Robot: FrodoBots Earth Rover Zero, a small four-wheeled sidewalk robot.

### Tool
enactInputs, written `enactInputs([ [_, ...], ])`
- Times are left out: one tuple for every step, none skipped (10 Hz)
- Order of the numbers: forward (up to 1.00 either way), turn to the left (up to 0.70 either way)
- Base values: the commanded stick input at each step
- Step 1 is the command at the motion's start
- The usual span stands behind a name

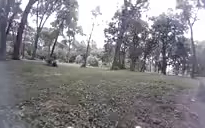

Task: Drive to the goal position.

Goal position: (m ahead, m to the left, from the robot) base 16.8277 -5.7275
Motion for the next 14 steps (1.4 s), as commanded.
enactInputs([
  [0.70, 0.00],
  [0.70, 0.00],
  [0.70, 0.00],
  [0.70, 0.00],
  [0.70, 0.00],
  [0.70, 0.00],
  [0.70, 0.00],
  [0.70, 0.00],
  [0.70, 0.00],
  [0.70, 0.00],
  [0.70, 0.00],
  [0.70, 0.00],
  [0.70, 0.00],
  [0.70, 0.00],
])
